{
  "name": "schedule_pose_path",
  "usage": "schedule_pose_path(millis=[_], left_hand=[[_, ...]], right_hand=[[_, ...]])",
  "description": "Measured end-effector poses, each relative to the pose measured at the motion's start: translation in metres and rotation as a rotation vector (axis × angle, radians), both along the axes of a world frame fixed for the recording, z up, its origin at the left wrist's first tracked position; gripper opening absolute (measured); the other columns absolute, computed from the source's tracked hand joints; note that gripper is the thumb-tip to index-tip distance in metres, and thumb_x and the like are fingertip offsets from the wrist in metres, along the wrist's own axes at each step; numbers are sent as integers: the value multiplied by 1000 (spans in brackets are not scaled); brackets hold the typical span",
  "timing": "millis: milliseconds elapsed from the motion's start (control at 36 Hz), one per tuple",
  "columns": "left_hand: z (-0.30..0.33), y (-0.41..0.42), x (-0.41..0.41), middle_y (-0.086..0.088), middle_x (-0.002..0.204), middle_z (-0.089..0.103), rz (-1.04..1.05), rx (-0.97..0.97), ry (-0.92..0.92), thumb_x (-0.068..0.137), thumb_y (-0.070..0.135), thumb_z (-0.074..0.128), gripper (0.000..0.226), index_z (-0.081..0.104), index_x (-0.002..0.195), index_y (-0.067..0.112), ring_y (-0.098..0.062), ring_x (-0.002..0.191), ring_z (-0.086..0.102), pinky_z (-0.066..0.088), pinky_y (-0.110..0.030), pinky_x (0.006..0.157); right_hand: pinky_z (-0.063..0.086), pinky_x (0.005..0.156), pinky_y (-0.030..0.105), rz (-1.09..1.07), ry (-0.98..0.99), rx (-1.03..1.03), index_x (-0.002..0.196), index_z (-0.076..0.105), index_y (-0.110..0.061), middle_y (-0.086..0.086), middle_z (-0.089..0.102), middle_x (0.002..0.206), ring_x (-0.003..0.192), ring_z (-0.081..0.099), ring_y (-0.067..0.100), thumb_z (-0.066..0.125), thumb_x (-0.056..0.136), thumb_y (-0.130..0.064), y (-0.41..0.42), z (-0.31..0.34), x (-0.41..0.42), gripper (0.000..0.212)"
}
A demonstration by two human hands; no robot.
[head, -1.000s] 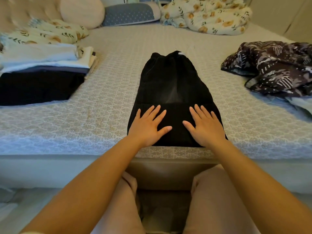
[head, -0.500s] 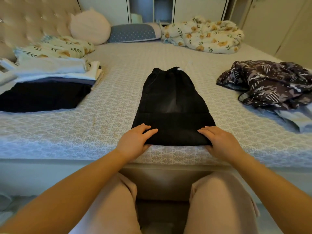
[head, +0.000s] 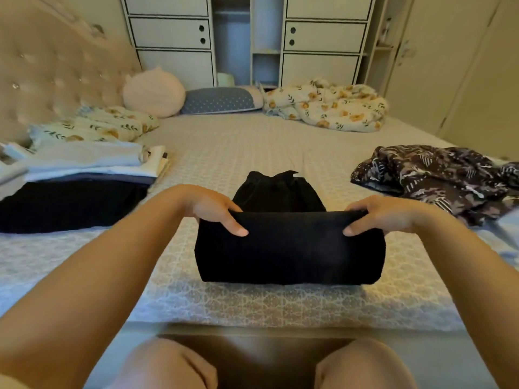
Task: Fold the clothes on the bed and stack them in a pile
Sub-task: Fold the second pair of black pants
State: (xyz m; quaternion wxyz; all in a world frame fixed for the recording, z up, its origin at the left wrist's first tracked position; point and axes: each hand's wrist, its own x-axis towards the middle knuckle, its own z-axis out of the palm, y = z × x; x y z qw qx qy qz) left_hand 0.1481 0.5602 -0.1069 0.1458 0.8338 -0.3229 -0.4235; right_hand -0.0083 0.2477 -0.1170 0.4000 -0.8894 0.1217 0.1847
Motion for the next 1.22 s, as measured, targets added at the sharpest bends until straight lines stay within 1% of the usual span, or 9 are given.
schedule_pose_path(millis=[139,278,417,500,667,778,917,1028,1222], left_hand=[[-30,-35,24,-4,141,46,147,120,-520,85,61,56,72,41,142,21,-27,127,45,38,-37,98],[-88,-53,30,-10,151,33,303,204,-653,91,66,37,74,29,148,20,-33,134,36,33,-51,108],[-122,-67,22,-1,159,15,238,92,-767,90,72,11,75,14,152,30,-27,147,7,3,-60,113],[-151,-66,18,1,161,6,302,2,-726,86,75,10,80,10,152,30,-19,148,-3,1,-55,116],[-164,-71,33,-3,161,-5,309,66,-779,84,77,8,86,4,153,26,-21,147,-10,-6,-55,114],[-162,-93,46,-5,160,-12,263,105,-846,89,70,5,78,-4,152,25,-24,146,-17,-11,-57,112],[-165,-153,63,0,159,-15,201,-91,-949,93,65,8,68,-7,151,32,-24,145,-19,-18,-53,110],[-167,-201,90,3,160,-13,175,-229,-1047,92,65,9,68,-5,151,34,-23,145,-17,-23,-50,107],[-188,-244,155,2,161,-4,91,-33,-1020,84,76,2,81,-3,152,32,-25,146,-14,-27,-50,105]], right_hand=[[46,68,29,-291,-175,-259,107,59,-23,-1,60,107,89,55,15,71,79,-46,-3,-34,40,38],[41,96,38,-378,-153,-513,138,44,-17,10,45,140,123,46,31,53,91,-50,9,-97,69,58],[15,114,48,-219,-295,-784,149,24,-30,1,15,158,144,13,26,26,94,-63,31,-119,84,64],[3,117,48,-178,-238,-782,152,8,-31,-2,-2,161,147,-3,21,15,92,-67,36,-148,83,71],[0,117,48,-256,-136,-757,152,-4,-21,4,-11,160,147,-10,22,13,88,-73,24,-160,101,85],[4,117,46,-334,-170,-732,152,2,-12,11,-1,160,147,-4,26,13,88,-73,22,-160,117,90],[31,105,43,-514,-336,-560,146,31,-12,12,36,147,133,35,30,30,95,-59,9,-160,150,70],[36,100,41,-649,-379,-452,138,46,-11,11,48,137,126,43,30,37,96,-51,-14,-163,178,58],[43,95,41,-650,-486,-438,125,57,-22,2,53,126,114,52,22,44,91,-54,-63,-178,228,48]])
